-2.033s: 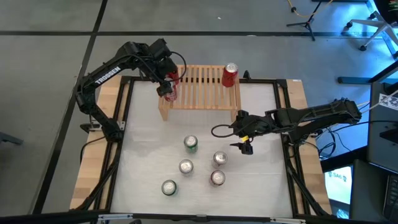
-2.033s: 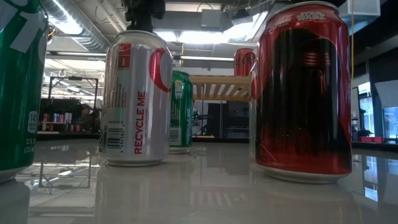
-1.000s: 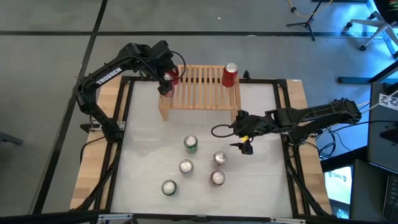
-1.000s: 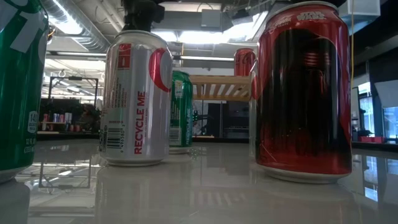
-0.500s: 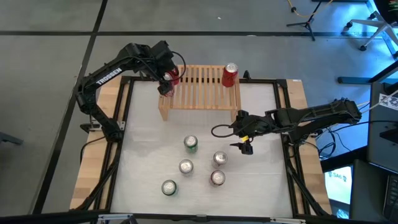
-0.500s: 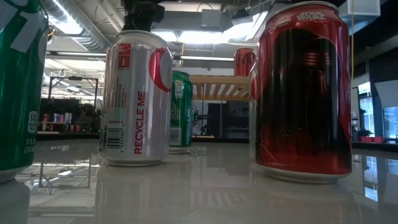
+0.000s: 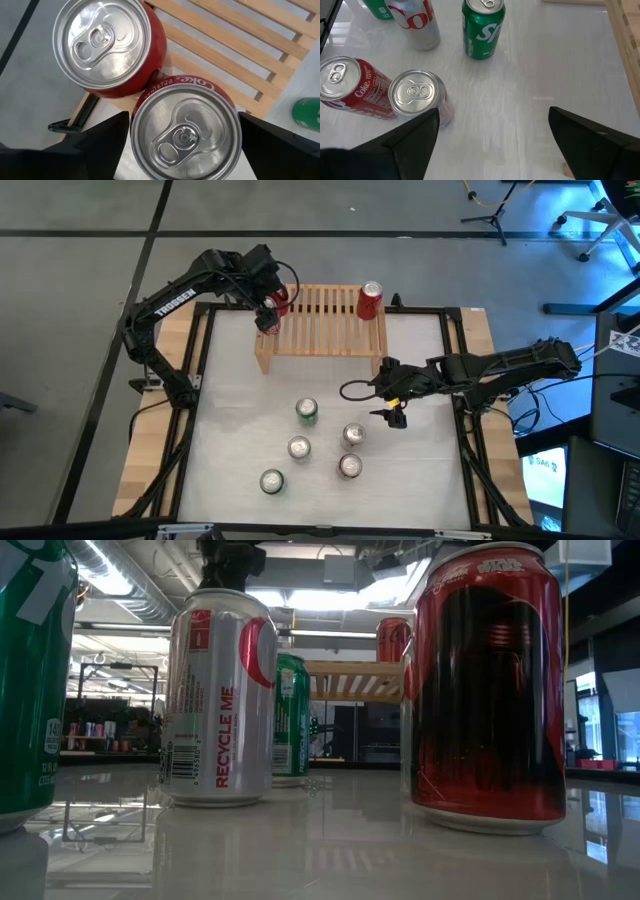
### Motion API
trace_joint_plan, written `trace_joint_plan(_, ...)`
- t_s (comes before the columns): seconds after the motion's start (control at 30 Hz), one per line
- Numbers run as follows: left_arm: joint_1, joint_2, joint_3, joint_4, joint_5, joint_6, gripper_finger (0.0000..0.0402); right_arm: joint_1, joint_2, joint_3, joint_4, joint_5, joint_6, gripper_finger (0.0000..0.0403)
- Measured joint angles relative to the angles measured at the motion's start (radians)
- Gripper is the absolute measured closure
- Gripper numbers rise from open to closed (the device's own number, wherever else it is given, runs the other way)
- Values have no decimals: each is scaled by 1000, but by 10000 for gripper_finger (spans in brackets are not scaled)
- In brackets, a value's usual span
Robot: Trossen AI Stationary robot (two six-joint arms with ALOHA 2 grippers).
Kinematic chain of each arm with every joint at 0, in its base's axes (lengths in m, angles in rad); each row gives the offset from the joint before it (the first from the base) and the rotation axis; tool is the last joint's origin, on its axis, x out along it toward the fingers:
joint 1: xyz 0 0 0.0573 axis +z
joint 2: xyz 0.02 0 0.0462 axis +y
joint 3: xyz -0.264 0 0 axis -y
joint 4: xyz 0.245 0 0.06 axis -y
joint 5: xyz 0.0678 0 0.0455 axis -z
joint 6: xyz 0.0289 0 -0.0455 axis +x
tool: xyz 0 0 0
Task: Place canned beverage on shelf
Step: Put the left red white soda can on the shelf
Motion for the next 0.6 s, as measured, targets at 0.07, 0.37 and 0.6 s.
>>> trace_joint_plan(0.07, 0, 0, 0, 0, 7, 1, 52, 0, 0, 0, 0, 0, 0, 33)
trace_joint_plan(0.37, -12, 0, 0, 0, 46, 2, 33, 0, 0, 0, 0, 0, 0, 33)
trace_joint_plan(0.6, -42, 0, 0, 49, 1, -57, 21, 0, 0, 0, 0, 0, 0, 33)
